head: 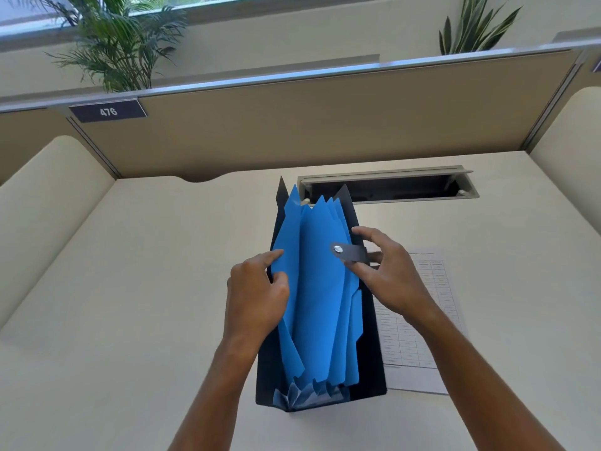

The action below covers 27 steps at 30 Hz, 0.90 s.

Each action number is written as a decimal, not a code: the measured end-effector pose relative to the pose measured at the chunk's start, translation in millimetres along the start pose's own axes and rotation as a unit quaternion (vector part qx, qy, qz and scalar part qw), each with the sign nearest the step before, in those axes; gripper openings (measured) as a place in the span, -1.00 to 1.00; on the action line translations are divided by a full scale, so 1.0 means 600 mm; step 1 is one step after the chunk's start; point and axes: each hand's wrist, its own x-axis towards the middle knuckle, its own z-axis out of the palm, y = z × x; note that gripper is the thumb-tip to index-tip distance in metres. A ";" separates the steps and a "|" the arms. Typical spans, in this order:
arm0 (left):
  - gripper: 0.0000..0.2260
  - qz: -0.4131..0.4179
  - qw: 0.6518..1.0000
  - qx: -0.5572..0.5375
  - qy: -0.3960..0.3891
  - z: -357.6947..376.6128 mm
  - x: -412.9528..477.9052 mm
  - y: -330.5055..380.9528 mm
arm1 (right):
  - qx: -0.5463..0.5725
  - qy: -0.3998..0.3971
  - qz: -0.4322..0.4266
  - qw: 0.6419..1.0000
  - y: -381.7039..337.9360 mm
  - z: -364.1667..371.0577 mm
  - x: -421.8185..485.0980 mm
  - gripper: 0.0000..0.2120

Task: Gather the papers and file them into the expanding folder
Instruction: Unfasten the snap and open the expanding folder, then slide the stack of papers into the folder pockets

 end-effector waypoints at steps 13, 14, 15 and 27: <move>-0.60 0.020 0.999 0.040 0.017 -0.008 -0.008 0.009 | -0.333 0.021 0.325 0.885 0.202 -0.121 -0.043 -0.55; -0.61 0.022 0.999 0.044 0.018 -0.007 -0.008 0.011 | -0.350 0.023 0.331 0.876 0.210 -0.113 -0.048 -0.51; -0.61 0.023 0.998 0.046 0.020 -0.006 -0.009 0.011 | -0.363 0.029 0.332 0.870 0.216 -0.102 -0.051 -0.44; -0.60 0.022 0.999 0.028 0.015 0.023 -0.012 0.028 | -0.413 0.049 0.383 0.825 0.213 -0.067 -0.024 -0.13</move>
